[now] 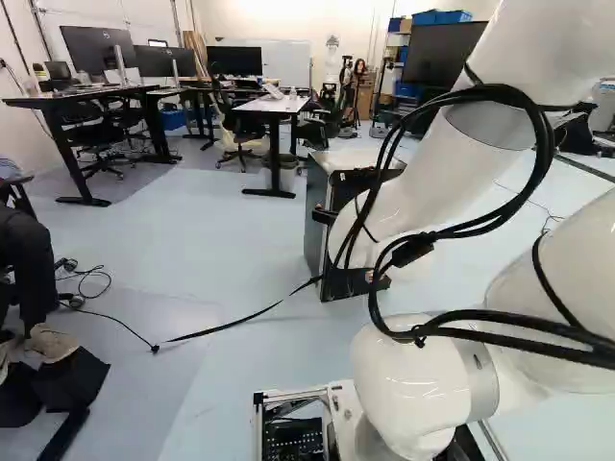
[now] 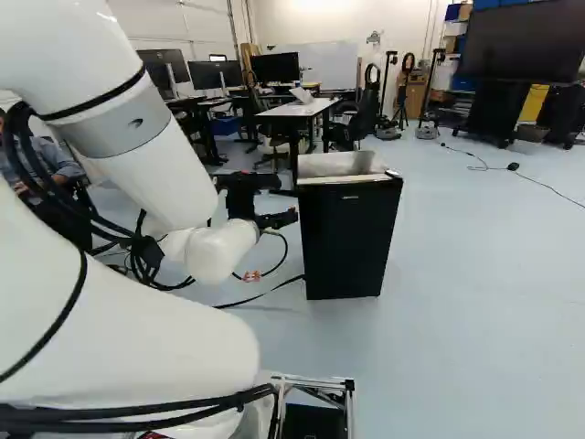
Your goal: Open the fridge door
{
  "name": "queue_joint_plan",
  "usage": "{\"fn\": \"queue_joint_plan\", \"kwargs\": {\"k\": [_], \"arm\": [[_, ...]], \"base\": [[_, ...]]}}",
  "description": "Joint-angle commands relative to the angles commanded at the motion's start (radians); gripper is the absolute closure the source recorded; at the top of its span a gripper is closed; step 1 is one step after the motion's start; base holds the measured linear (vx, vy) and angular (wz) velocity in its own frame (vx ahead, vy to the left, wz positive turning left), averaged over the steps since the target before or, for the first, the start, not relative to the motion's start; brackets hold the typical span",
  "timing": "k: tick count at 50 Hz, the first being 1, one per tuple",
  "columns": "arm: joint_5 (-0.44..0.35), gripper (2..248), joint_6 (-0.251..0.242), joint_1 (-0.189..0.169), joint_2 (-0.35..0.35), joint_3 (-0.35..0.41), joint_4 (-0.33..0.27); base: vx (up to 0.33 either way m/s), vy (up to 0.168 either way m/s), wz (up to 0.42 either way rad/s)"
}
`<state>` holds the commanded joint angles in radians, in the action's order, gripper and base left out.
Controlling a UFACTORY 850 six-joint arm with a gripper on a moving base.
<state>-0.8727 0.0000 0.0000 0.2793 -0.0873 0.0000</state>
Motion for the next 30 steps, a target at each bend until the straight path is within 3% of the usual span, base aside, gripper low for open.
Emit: {"fn": "queue_joint_plan", "kwargs": {"k": [12, 30], "arm": [[0.000, 3, 0.000, 0.000, -0.005, -0.004, 0.000], [0.000, 3, 0.000, 0.000, -0.065, -0.056, 0.000]], "base": [[0.000, 0.000, 0.000], [0.000, 0.000, 0.000]]}}
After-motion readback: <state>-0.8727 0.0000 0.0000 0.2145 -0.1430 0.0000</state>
